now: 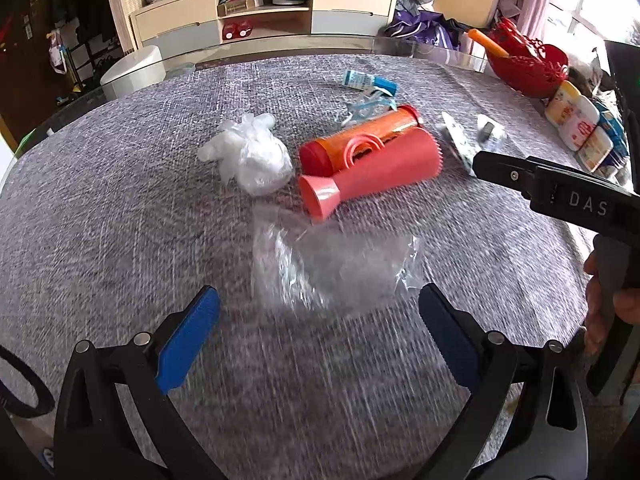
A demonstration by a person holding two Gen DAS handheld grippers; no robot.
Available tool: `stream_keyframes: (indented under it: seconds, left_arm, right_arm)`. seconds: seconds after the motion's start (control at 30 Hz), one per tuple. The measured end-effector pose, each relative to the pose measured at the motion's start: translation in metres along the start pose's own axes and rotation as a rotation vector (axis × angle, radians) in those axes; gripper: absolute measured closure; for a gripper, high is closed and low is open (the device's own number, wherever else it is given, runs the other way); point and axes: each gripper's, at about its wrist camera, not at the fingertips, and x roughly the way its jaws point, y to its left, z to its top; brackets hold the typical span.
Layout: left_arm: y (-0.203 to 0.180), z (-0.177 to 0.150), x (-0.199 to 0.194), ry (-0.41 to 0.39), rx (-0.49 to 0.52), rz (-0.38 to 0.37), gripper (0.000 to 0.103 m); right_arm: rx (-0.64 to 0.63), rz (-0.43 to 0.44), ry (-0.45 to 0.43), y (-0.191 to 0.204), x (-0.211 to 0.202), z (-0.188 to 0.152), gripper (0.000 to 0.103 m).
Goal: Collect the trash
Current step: 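Grasp the clear plastic bag with the left tool while the right tool grasps the blister pack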
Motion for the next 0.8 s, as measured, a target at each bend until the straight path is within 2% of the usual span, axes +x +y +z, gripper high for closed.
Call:
stream_keyframes:
  seconds: [0.13, 0.2, 0.37, 0.4, 0.43, 0.47, 0.53, 0.6, 0.67, 0.8]
  left_arm:
    - [0.0, 0.005, 0.008, -0.011, 0.008, -0.004, 0.01]
    - [-0.001, 0.009, 0.01, -0.024, 0.015, -0.001, 0.016]
    - [0.0, 0.017, 0.011, -0.037, 0.019, -0.002, 0.033]
    - [0.0, 0.018, 0.01, -0.038, 0.023, 0.003, 0.034]
    - [0.0, 0.018, 0.01, -0.039, 0.024, 0.005, 0.041]
    - [0.001, 0.018, 0.008, -0.046, 0.024, 0.01, 0.046]
    - [0.002, 0.017, 0.006, -0.044, 0.015, -0.007, 0.05]
    - [0.004, 0.014, 0.002, -0.046, 0.005, -0.026, 0.068]
    - [0.005, 0.011, -0.004, -0.053, -0.002, -0.041, 0.073]
    - [0.002, 0.001, -0.013, -0.051, 0.006, -0.058, 0.076]
  right_arm:
    - [0.005, 0.009, 0.002, -0.003, 0.009, 0.005, 0.019]
    - [0.003, 0.014, 0.002, -0.003, 0.013, 0.006, 0.025]
    - [-0.006, 0.017, 0.001, -0.003, 0.019, 0.005, 0.049]
    - [-0.01, 0.013, -0.006, -0.002, 0.017, 0.005, 0.062]
    - [-0.006, 0.027, -0.005, -0.002, 0.016, 0.005, 0.067]
    - [-0.002, 0.031, -0.006, -0.002, 0.015, 0.004, 0.067]
    - [-0.009, 0.029, -0.005, -0.001, 0.012, 0.002, 0.067]
    - [-0.015, 0.032, -0.004, 0.0, 0.005, -0.002, 0.067]
    - [-0.018, 0.035, -0.007, 0.0, -0.002, -0.006, 0.067]
    - [-0.021, 0.046, -0.005, 0.002, -0.021, -0.02, 0.067]
